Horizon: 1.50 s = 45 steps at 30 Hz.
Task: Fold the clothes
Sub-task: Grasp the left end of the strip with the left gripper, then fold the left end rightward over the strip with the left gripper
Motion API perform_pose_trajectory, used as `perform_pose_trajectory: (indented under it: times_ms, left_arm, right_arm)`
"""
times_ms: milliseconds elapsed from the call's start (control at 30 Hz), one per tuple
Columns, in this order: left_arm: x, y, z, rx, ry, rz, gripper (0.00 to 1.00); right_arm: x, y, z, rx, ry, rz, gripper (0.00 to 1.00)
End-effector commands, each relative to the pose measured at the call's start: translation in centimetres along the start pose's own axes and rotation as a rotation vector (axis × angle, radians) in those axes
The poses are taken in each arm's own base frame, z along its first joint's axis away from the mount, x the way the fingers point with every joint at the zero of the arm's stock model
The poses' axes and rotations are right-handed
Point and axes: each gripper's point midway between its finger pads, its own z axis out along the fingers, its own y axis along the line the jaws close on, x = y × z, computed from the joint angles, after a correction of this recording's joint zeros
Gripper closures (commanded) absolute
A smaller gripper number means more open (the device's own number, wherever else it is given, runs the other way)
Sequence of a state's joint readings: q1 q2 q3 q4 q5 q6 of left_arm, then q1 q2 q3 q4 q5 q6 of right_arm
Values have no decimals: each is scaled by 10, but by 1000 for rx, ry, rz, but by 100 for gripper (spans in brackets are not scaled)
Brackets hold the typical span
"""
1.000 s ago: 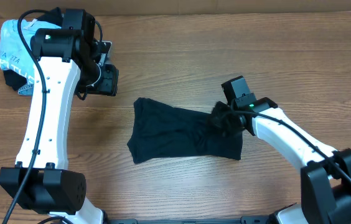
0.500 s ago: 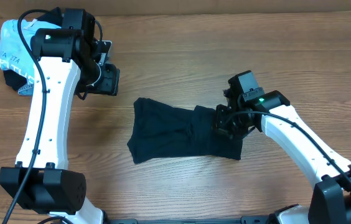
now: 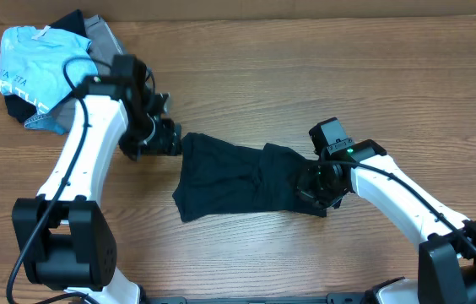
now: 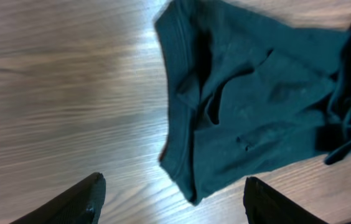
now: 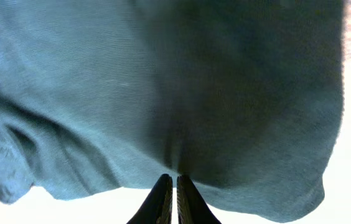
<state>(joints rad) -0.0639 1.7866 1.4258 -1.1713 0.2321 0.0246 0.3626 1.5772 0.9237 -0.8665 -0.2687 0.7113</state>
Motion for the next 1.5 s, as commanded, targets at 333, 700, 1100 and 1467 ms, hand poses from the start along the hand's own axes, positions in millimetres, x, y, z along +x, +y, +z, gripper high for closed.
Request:
perform_pose_trajectory:
  times_ms: [333,700,1100,1467]
  left_arm:
    - [30,-24,80,248,13,-8,19]
    - [45,-26,131,252,127,-2,28]
    - [62,-38,142,171,207,55,96]
    - [24,21,47,-76,193,-27,96]
  right_arm:
    - [-2,-7,3,17,-29,105,92]
    - [-3,-6,3,15,-30,104,92]
    - [-2,-8,3,23,-29,102,93]
    - [3,4,-5,-28,-5,-68,93]
